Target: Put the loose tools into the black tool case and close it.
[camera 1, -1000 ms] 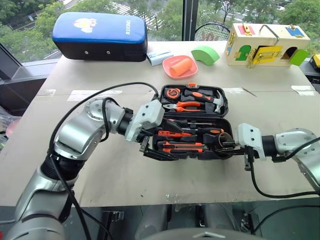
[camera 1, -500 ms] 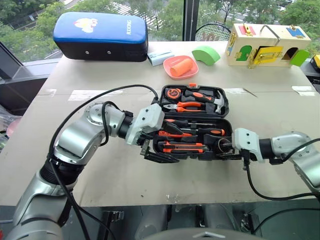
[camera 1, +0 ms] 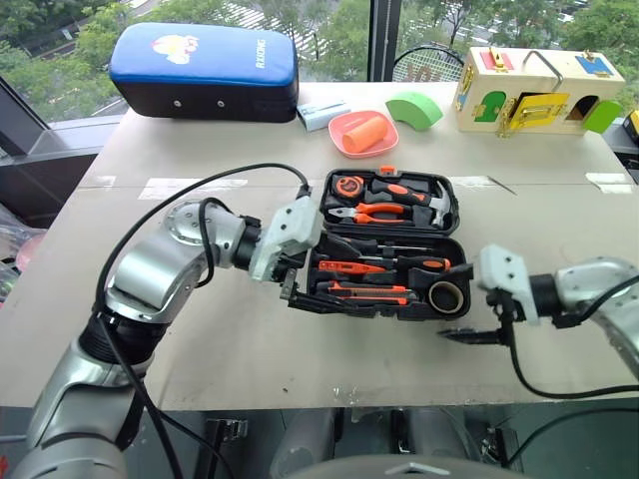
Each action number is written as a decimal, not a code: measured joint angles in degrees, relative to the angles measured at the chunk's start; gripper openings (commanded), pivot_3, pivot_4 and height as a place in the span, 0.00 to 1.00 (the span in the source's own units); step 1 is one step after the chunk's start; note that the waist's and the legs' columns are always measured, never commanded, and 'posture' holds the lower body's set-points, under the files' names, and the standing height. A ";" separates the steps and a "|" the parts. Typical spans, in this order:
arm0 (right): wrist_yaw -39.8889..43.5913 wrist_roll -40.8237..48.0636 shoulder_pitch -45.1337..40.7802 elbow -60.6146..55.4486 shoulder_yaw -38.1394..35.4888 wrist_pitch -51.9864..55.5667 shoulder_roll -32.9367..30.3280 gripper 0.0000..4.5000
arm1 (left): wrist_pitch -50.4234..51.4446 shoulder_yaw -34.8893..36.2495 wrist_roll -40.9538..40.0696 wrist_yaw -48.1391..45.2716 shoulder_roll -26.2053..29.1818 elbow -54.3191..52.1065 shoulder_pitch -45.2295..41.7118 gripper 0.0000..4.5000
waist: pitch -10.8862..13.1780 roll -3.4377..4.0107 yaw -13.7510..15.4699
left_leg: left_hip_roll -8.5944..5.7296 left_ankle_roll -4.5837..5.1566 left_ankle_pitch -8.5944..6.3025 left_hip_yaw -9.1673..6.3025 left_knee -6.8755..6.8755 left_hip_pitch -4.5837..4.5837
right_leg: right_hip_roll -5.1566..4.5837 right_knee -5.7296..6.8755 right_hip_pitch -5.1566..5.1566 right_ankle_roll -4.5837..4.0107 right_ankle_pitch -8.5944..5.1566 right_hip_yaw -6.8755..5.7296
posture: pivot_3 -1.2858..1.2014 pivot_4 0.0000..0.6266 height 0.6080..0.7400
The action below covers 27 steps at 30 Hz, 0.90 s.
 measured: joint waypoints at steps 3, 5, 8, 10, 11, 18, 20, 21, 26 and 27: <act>-0.72 2.08 -0.25 3.92 -4.49 1.56 -0.21 1.00 | 0.94 5.27 0.11 4.09 1.09 2.92 5.49 0.88 | 0.00 0.00 0.01 | 0.00 0.00 0.00 -0.01 -0.03 0.00 | -0.01 -0.03 -0.01 0.00 0.00 0.01 | 0.52 0.24 0.96; -1.22 1.12 -0.22 9.46 -5.64 0.22 -0.21 0.80 | -0.14 8.94 1.46 7.06 1.30 6.43 9.64 0.71 | 0.00 0.00 0.09 | -0.01 0.00 0.00 -0.01 -0.02 0.01 | -0.02 -0.03 0.00 -0.01 0.00 0.00 | 0.52 0.24 0.96; -2.42 -3.31 -1.86 18.21 -3.92 -4.53 0.89 0.50 | -3.03 10.32 4.66 10.19 1.38 12.18 12.87 0.40 | 0.01 0.02 0.28 | -0.01 -0.01 0.00 0.01 0.00 0.03 | -0.03 0.02 -0.01 -0.01 0.01 0.02 | 0.52 0.24 0.96; -2.46 -5.61 -4.56 22.81 -1.86 -7.60 2.69 0.32 | -5.41 10.08 6.70 10.75 0.91 14.77 12.84 0.23 | -0.01 0.02 0.24 | -0.02 -0.01 0.00 0.03 0.00 0.06 | -0.04 0.01 -0.01 -0.01 0.01 0.03 | 0.52 0.24 0.96; -2.23 -7.46 -6.69 26.64 -0.35 -10.72 3.94 0.22 | -7.35 9.18 8.47 11.40 -0.07 16.87 11.90 0.12 | 0.00 0.05 0.25 | -0.04 -0.01 0.00 0.07 0.01 0.06 | -0.06 0.05 -0.01 -0.01 0.01 0.06 | 0.52 0.24 0.96; 0.98 -15.52 -14.03 39.68 6.59 -24.44 6.89 0.01 | -13.06 4.39 13.56 12.56 -5.94 25.52 6.14 0.00 | 0.00 0.03 0.02 | -0.06 -0.02 0.01 0.14 0.01 -0.23 | -0.05 0.20 -0.39 -0.01 0.01 0.11 | 0.52 0.24 0.96; 2.03 -17.60 -15.18 41.09 8.26 -26.94 8.20 0.01 | -13.66 3.66 14.51 12.39 -7.08 26.10 5.70 0.00 | 0.00 0.03 -0.68 | -0.05 -0.03 0.01 0.18 -0.04 -0.26 | -0.04 0.24 -0.47 -0.02 0.01 0.15 | 0.52 0.24 0.96; 2.35 -18.01 -15.50 41.28 8.58 -27.37 8.51 0.01 | -13.73 3.22 14.67 12.33 -7.53 26.09 5.46 0.00 | 0.00 0.03 -1.03 | -0.05 -0.03 0.01 0.20 -0.04 -0.27 | -0.04 0.26 -0.49 -0.02 0.01 0.18 | 0.52 0.24 0.96; 4.28 -19.06 -15.90 40.87 8.93 -28.73 9.00 0.01 | -12.39 2.99 15.21 12.38 -7.90 24.93 5.96 0.00 | 0.00 0.04 -1.69 | -0.04 -0.03 0.01 0.25 -0.05 -0.27 | -0.01 0.30 -0.55 -0.02 0.01 0.27 | 0.52 0.24 0.96; 5.38 -18.73 -15.62 39.70 8.81 -28.01 8.82 0.01 | -11.47 3.25 15.19 12.29 -7.34 23.20 6.84 0.00 | 0.00 0.04 -1.82 | -0.04 -0.03 0.01 0.26 -0.08 -0.33 | -0.02 0.29 -0.63 -0.02 0.01 0.31 | 0.52 0.24 0.96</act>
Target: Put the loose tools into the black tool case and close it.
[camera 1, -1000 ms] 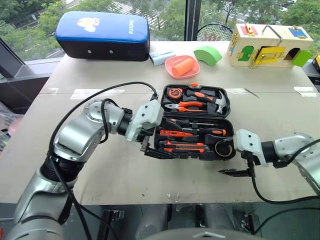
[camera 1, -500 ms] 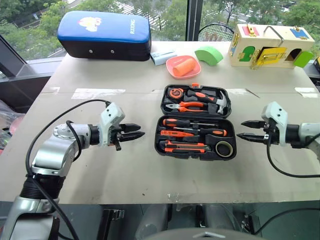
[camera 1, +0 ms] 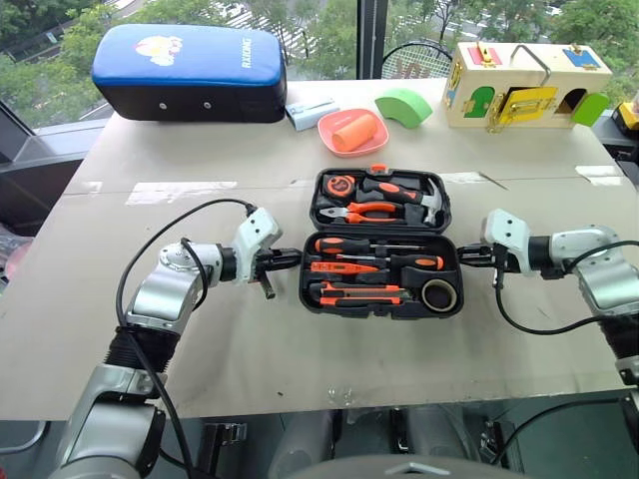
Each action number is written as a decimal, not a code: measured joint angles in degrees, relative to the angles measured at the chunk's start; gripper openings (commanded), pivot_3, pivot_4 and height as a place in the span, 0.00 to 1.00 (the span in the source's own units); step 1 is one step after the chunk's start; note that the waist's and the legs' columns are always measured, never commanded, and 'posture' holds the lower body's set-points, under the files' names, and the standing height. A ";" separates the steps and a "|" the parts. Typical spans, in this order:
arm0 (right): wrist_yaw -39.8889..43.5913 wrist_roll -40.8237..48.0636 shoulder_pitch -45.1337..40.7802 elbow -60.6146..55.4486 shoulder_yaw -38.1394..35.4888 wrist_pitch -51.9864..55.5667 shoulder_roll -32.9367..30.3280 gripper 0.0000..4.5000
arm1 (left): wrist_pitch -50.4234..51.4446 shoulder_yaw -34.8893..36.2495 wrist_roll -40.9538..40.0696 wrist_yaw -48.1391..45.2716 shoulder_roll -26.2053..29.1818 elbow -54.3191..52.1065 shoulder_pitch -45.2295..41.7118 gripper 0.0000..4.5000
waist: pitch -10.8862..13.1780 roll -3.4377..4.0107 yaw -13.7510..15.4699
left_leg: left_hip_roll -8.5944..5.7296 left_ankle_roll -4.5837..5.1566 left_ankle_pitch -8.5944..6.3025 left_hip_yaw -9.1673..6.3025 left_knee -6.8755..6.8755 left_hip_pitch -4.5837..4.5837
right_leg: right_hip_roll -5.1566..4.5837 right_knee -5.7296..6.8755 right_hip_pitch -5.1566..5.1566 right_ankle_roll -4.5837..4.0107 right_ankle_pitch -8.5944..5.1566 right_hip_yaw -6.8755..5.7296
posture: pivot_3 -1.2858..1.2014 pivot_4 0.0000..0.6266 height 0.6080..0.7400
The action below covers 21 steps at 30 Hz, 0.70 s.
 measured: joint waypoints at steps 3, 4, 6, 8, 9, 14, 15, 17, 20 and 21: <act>3.14 2.38 1.92 -5.02 -0.85 1.99 -0.87 0.01 | 2.41 0.25 -0.17 -1.24 2.04 -4.27 2.48 0.00 | 0.00 0.00 -0.45 | 0.01 0.00 0.00 0.00 -0.03 -0.05 | -0.01 -0.01 -0.07 0.00 0.00 0.02 | 0.52 0.24 0.96; 4.28 3.60 2.89 -7.10 -1.20 2.70 -1.23 0.01 | 2.83 0.18 -0.47 -1.98 2.51 -5.72 3.37 0.00 | 0.00 0.01 -0.55 | 0.01 0.00 0.00 0.00 -0.04 -0.05 | -0.01 -0.01 -0.07 0.00 0.00 0.02 | 0.52 0.24 0.96; 5.89 5.41 4.34 -11.30 -1.53 3.46 -1.35 0.01 | 3.32 -0.75 -1.43 -3.93 2.59 -8.85 4.99 0.00 | 0.00 0.01 -0.79 | 0.01 0.00 -0.01 0.00 -0.04 -0.05 | -0.01 -0.02 -0.07 0.00 0.00 0.08 | 0.52 0.24 0.96; 7.08 6.33 6.16 -13.29 -1.74 3.70 -2.63 0.01 | 3.73 -1.13 -2.06 -5.47 3.65 -10.93 6.73 0.00 | 0.00 0.01 -0.63 | 0.01 0.00 -0.01 -0.01 -0.02 -0.05 | -0.02 0.00 -0.06 0.00 0.00 0.06 | 0.52 0.24 0.96; 7.15 6.19 6.46 -13.65 -1.74 3.71 -2.66 0.01 | 3.87 -1.15 -2.11 -5.63 3.68 -11.09 6.87 0.00 | 0.00 0.01 -0.58 | 0.01 0.00 -0.01 -0.01 0.00 -0.05 | -0.01 0.01 -0.05 0.00 0.00 0.06 | 0.52 0.24 0.96; 7.22 6.22 9.70 -15.83 -1.79 2.04 -3.68 0.01 | 2.98 -1.21 -2.18 -6.77 5.81 -13.59 9.08 0.00 | -0.01 0.00 -0.48 | 0.01 0.00 -0.01 -0.01 -0.03 -0.03 | -0.01 0.01 -0.06 0.00 0.00 0.06 | 0.52 0.24 0.96; 7.22 6.16 10.00 -15.79 -1.79 1.87 -3.80 0.01 | 2.80 -1.09 -2.20 -6.81 5.98 -13.59 9.25 0.00 | -0.01 0.00 -0.47 | 0.01 0.00 -0.01 -0.01 -0.03 -0.03 | -0.01 0.01 -0.06 0.00 0.00 0.06 | 0.52 0.24 0.96; 6.96 5.24 10.44 -14.91 -1.78 0.11 -4.48 0.01 | 1.81 -0.66 -2.31 -7.28 7.29 -13.02 9.97 0.00 | -0.01 0.00 -0.53 | 0.01 0.00 -0.01 0.02 -0.02 -0.01 | 0.00 0.03 -0.06 0.00 0.00 0.09 | 0.52 0.24 0.96; 5.17 2.37 10.41 -11.39 -1.80 -2.74 -5.47 0.01 | -0.08 1.58 -2.78 -8.84 10.08 -10.67 11.31 0.00 | -0.01 0.00 -0.49 | 0.01 0.00 -0.01 0.02 -0.02 0.02 | 0.00 0.04 -0.05 0.00 0.00 0.09 | 0.52 0.24 0.96; 4.55 1.64 10.36 -10.26 -1.80 -3.20 -5.50 0.01 | -0.33 2.14 -2.78 -9.10 10.80 -9.98 11.38 0.00 | -0.01 0.01 -0.45 | 0.01 0.00 -0.01 0.03 -0.02 0.03 | 0.00 0.04 -0.05 0.00 0.00 0.09 | 0.52 0.24 0.96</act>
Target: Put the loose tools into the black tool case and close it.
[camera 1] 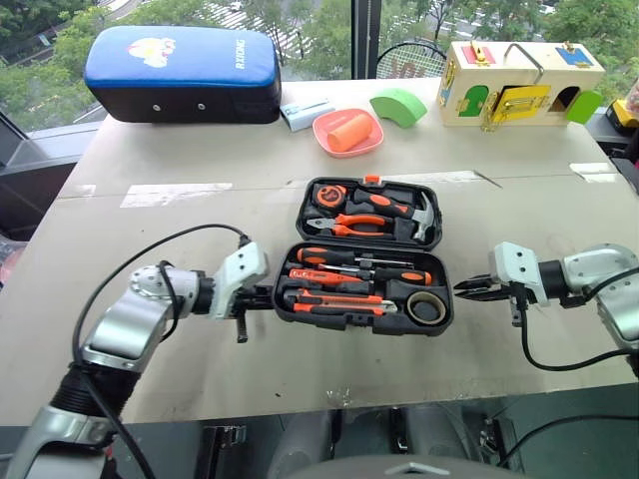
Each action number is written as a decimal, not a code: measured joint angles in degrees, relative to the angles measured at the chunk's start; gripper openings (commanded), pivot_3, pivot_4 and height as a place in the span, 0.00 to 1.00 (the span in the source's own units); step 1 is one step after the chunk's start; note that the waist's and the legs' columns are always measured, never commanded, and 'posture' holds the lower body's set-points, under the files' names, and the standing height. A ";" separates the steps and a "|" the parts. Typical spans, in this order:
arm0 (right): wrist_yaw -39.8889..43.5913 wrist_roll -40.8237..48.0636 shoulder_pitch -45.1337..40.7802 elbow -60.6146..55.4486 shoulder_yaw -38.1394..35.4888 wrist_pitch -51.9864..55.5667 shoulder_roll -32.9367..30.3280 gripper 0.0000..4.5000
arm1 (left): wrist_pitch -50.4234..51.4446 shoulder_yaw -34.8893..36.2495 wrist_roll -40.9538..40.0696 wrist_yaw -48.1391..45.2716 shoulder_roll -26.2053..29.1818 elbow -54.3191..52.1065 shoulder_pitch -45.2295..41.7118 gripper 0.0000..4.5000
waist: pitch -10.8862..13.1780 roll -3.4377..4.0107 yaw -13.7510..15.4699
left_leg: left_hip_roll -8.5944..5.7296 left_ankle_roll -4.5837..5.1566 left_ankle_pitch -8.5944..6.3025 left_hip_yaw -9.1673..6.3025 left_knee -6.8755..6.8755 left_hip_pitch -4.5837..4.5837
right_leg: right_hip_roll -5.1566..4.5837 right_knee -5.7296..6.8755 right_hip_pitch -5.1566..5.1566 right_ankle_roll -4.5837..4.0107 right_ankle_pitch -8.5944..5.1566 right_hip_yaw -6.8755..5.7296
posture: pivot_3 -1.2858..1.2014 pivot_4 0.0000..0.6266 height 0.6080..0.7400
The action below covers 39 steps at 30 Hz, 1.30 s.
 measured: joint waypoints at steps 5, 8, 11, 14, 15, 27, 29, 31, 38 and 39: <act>-3.22 -2.19 -2.11 5.06 0.03 -1.86 1.28 0.01 | -0.74 2.13 0.07 -0.11 1.13 6.34 -2.34 0.00 | -0.01 0.01 0.18 | -0.01 0.00 0.00 0.01 0.05 0.00 | 0.00 0.03 0.00 0.00 0.00 -0.01 | 0.52 0.24 0.96; -5.48 -3.28 -4.58 7.67 0.13 -2.48 3.45 0.01 | 0.84 2.75 -0.23 1.88 -1.17 9.03 -6.73 0.00 | -0.01 0.00 0.68 | -0.02 0.00 0.00 0.01 0.10 0.00 | 0.01 0.07 0.00 0.01 0.01 -0.01 | 0.52 0.24 0.96; -6.78 -4.55 -7.29 9.83 0.98 -3.30 5.97 0.01 | 2.53 2.69 -0.54 3.67 -4.32 10.01 -10.68 0.00 | -0.01 0.00 1.03 | -0.03 0.00 0.00 0.02 0.08 -0.02 | 0.01 0.06 -0.01 0.01 0.01 -0.03 | 0.52 0.24 0.96; -7.30 -5.16 -8.77 10.77 2.12 -4.57 7.34 0.01 | 2.87 0.88 -0.22 4.51 -6.55 9.70 -11.68 0.00 | -0.01 0.00 0.90 | -0.03 0.00 0.00 0.06 0.05 -0.02 | 0.01 0.04 -0.02 0.01 0.01 -0.02 | 0.52 0.24 0.96; -7.24 -5.21 -8.77 11.02 2.37 -4.65 7.37 0.01 | 3.21 0.50 0.01 4.59 -6.62 9.65 -11.47 0.00 | -0.01 0.00 0.88 | -0.03 0.00 0.00 0.05 0.04 -0.03 | 0.01 0.02 -0.02 0.01 0.00 -0.02 | 0.52 0.24 0.96; -2.96 -3.02 -4.26 6.87 2.03 -6.56 5.01 0.01 | 7.82 -0.51 -0.45 3.89 -5.40 1.37 -5.24 0.00 | -0.02 0.00 1.13 | -0.04 0.00 0.00 0.03 0.05 -0.03 | -0.02 0.01 0.00 0.01 0.00 0.01 | 0.52 0.24 0.96; -2.83 -3.02 -3.55 6.21 1.65 -6.87 4.01 0.01 | 9.44 -0.57 -1.11 3.64 -5.35 -0.79 -4.18 0.00 | -0.01 0.00 1.19 | -0.04 0.00 0.00 0.02 0.05 -0.03 | -0.02 0.01 0.00 0.01 0.00 0.00 | 0.52 0.24 0.96; -2.65 -3.02 -3.03 5.84 1.23 -6.91 3.36 0.01 | 10.52 -0.63 -1.76 3.47 -5.30 -2.65 -3.07 0.00 | -0.01 0.00 1.22 | -0.04 0.00 0.00 0.02 0.05 -0.04 | -0.02 0.01 0.00 0.01 0.00 0.00 | 0.52 0.24 0.96; -1.21 -1.99 -0.02 3.03 0.38 -6.95 1.19 0.01 | 11.77 -0.76 -2.76 3.34 -4.68 -7.22 0.26 0.00 | -0.01 0.00 1.18 | -0.02 0.00 0.00 0.02 0.04 -0.04 | -0.01 0.01 0.00 0.01 0.00 0.01 | 0.52 0.24 0.96; -1.18 -1.99 0.07 2.85 0.38 -6.95 1.19 0.01 | 11.68 -0.72 -2.81 3.34 -4.50 -7.32 0.44 0.00 | -0.01 0.00 1.16 | -0.02 0.00 0.00 0.03 0.05 -0.03 | -0.01 0.02 0.00 0.01 0.00 0.02 | 0.52 0.24 0.96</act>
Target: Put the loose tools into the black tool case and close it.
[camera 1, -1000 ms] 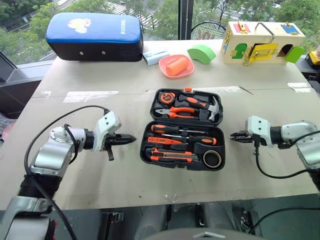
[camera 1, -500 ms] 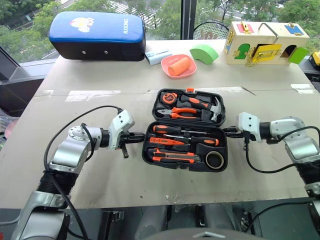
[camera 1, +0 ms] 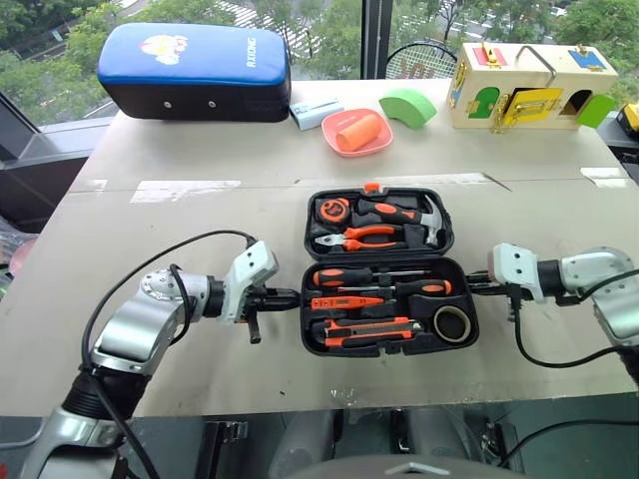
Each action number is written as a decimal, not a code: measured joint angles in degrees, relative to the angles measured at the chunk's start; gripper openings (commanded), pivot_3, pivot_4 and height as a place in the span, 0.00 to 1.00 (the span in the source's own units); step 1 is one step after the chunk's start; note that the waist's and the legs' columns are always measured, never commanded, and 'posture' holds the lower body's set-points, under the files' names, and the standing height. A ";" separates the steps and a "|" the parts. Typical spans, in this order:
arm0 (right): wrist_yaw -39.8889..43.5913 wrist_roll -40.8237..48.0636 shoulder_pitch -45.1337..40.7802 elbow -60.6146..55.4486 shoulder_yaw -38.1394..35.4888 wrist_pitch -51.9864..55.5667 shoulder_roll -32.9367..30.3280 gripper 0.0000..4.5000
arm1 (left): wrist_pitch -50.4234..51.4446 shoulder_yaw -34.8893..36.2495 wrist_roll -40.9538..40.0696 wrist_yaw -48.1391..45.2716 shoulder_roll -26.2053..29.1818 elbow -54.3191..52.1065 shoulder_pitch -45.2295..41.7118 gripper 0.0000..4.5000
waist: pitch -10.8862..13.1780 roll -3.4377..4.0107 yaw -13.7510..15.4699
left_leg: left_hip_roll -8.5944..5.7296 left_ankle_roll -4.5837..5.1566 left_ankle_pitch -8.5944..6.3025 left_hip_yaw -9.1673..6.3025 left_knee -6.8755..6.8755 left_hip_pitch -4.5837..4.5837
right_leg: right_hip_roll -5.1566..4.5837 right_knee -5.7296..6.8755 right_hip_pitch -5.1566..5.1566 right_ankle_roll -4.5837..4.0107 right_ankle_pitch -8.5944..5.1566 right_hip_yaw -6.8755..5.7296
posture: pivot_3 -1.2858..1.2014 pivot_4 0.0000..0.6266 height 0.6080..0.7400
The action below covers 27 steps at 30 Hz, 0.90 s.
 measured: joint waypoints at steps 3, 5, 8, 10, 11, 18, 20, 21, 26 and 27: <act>-0.53 -0.29 -0.27 0.34 0.00 -0.38 0.02 0.01 | -0.62 0.09 -0.05 0.05 0.45 0.45 -0.19 0.00 | 0.00 0.00 -0.01 | 0.00 0.00 0.00 0.00 0.02 0.02 | 0.01 0.02 0.01 0.00 0.00 0.00 | 0.52 0.24 0.96; -1.77 -1.42 -1.40 2.05 0.02 -1.01 0.16 0.01 | -1.41 0.38 0.20 0.78 0.47 3.05 -1.59 0.00 | 0.00 0.00 0.02 | 0.00 0.00 0.00 0.00 0.04 0.02 | 0.01 0.04 0.01 0.00 0.00 -0.01 | 0.52 0.24 0.96; -3.57 -3.19 -3.87 5.21 0.06 -2.00 0.84 0.01 | -1.47 1.75 0.59 2.94 -0.12 7.69 -5.39 0.00 | 0.00 0.00 0.06 | -0.01 -0.01 0.00 0.00 0.05 0.02 | 0.02 0.04 0.01 0.00 0.00 -0.03 | 0.52 0.24 0.96; -4.16 -3.93 -5.02 6.14 0.25 -2.59 1.88 0.01 | -1.15 2.50 0.43 4.08 -0.99 8.89 -7.99 0.00 | 0.00 -0.01 0.01 | -0.01 -0.01 0.00 0.00 0.03 0.01 | 0.01 0.01 0.01 0.00 0.00 -0.02 | 0.52 0.24 0.96; -4.16 -3.94 -5.20 6.14 0.35 -2.65 2.23 0.01 | -0.96 2.50 0.21 4.12 -1.34 8.80 -8.48 0.00 | -0.01 -0.01 -0.07 | -0.01 -0.01 0.00 0.01 0.02 0.01 | 0.01 0.00 0.00 0.00 0.00 -0.01 | 0.52 0.24 0.96; -1.27 -1.35 -1.75 1.13 -0.16 -0.25 1.61 0.01 | 1.27 0.95 -0.14 5.01 -2.67 3.19 -4.27 0.00 | -0.01 0.00 -0.30 | 0.04 -0.01 0.00 0.02 -0.06 0.02 | 0.04 -0.01 -0.02 -0.01 0.00 0.02 | 0.52 0.24 0.96; -0.70 -0.67 -0.68 -0.14 -0.38 0.48 1.24 0.01 | 1.37 0.99 -0.04 5.10 -2.20 1.95 -3.26 0.00 | -0.01 0.00 -0.26 | 0.04 0.00 0.00 0.03 -0.05 0.02 | 0.03 -0.02 -0.01 -0.01 0.00 0.04 | 0.52 0.24 0.96; 0.10 0.10 0.43 -1.82 -0.47 1.18 0.64 0.01 | 1.49 0.94 -0.04 5.10 -1.64 1.19 -2.35 0.00 | -0.02 0.01 -0.21 | 0.04 0.00 0.00 0.03 -0.06 0.03 | 0.03 -0.03 -0.01 -0.01 0.00 0.05 | 0.52 0.24 0.96; 2.51 1.95 3.52 -6.56 -0.39 3.37 -0.16 0.01 | 1.03 0.80 0.40 5.09 -0.56 0.06 -0.83 0.00 | -0.01 0.01 -0.19 | 0.04 0.00 0.00 0.04 -0.03 0.03 | 0.03 0.00 -0.01 0.00 0.00 0.06 | 0.52 0.24 0.96; 2.64 2.09 4.17 -7.53 -0.38 3.82 -0.25 0.01 | 1.02 0.83 0.40 5.09 -0.44 -0.20 -0.64 0.00 | -0.01 0.01 -0.18 | 0.03 0.00 0.00 0.04 -0.03 0.03 | 0.03 0.00 -0.01 0.00 0.00 0.06 | 0.52 0.24 0.96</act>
